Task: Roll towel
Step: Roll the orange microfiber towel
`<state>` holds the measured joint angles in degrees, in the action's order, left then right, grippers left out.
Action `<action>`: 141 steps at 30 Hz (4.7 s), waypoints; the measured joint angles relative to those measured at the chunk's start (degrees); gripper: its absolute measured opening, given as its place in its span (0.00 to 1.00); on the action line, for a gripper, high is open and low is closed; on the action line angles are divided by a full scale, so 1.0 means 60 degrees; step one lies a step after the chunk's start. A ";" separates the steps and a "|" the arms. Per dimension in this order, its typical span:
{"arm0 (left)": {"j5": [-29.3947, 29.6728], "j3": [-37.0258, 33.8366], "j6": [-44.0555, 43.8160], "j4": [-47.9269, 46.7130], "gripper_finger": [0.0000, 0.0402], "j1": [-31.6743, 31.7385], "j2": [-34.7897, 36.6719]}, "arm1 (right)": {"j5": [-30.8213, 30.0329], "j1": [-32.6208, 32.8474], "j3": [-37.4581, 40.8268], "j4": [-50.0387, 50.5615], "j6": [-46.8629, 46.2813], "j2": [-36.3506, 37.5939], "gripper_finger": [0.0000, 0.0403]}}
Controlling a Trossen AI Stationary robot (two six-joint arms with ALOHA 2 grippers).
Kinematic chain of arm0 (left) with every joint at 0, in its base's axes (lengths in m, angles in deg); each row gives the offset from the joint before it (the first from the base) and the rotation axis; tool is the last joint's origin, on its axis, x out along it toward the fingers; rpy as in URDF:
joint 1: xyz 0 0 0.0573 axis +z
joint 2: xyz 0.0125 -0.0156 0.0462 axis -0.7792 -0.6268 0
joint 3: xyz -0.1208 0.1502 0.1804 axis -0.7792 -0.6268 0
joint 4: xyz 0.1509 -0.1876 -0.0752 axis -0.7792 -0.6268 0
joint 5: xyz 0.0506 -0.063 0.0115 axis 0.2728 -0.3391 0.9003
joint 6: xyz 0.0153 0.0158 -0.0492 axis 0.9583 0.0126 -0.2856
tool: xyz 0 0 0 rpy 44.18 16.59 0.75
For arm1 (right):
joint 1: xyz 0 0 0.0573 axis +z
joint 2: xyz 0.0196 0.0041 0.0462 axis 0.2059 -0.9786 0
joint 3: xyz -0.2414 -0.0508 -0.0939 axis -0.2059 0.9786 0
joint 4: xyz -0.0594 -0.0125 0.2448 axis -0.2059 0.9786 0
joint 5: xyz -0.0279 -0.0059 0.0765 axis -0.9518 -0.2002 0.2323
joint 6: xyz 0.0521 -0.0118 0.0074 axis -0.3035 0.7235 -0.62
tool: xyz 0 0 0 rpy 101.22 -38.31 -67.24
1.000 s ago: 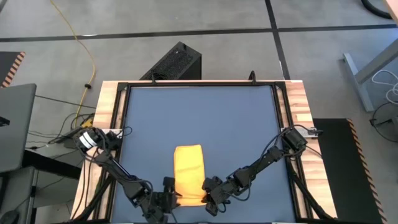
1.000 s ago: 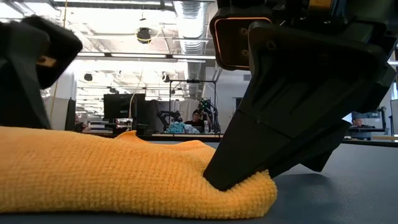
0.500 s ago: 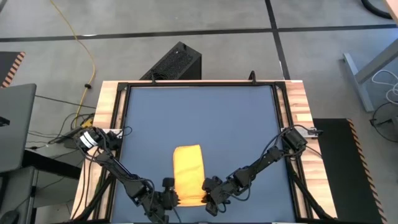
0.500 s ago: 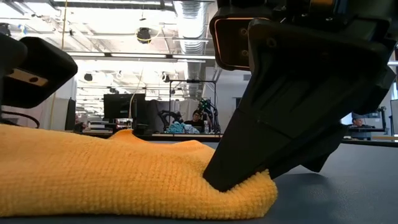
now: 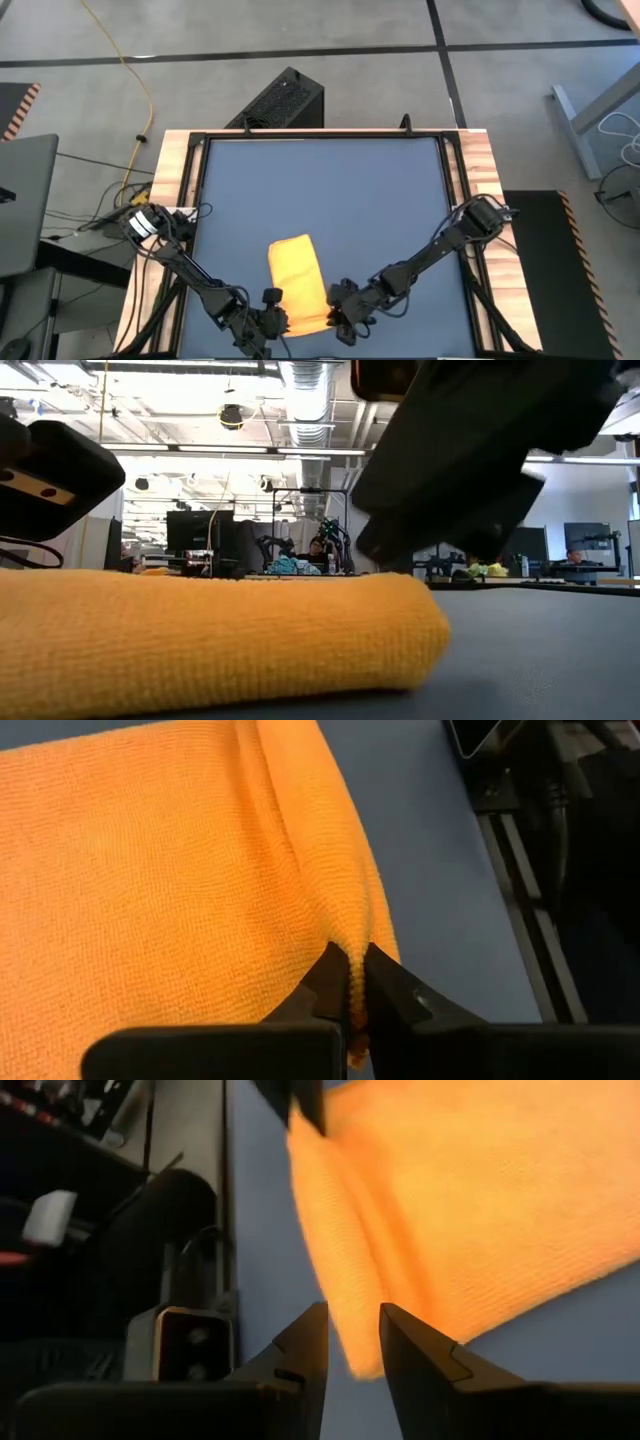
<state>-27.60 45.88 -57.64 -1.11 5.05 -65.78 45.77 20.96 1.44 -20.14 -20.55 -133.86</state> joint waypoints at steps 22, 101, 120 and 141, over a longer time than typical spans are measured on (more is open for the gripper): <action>-0.0053 0.0004 -0.0179 -0.0220 0.00 0.0019 0.0007 | 0.0289 -0.3096 -0.0952 -0.2111 0.4415 -0.1862 0.15; -0.1843 0.0007 -0.1919 -0.1257 0.00 0.0507 0.0168 | -0.2812 0.1025 -0.1865 -0.0358 0.8598 -0.2029 0.45; -0.2084 -0.0011 -0.1714 -0.2456 0.21 0.0266 0.0922 | -0.2169 0.0325 -0.1891 0.0237 0.5894 -0.2129 0.07; 0.1260 -0.0006 0.2374 -0.0462 0.23 -0.1078 0.0565 | -0.0064 -0.0441 -0.1872 -0.0051 0.3229 -0.1991 0.07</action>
<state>-20.04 45.84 -43.39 -3.88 -1.41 -62.39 45.38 18.32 -9.80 -20.44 -1.18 -145.81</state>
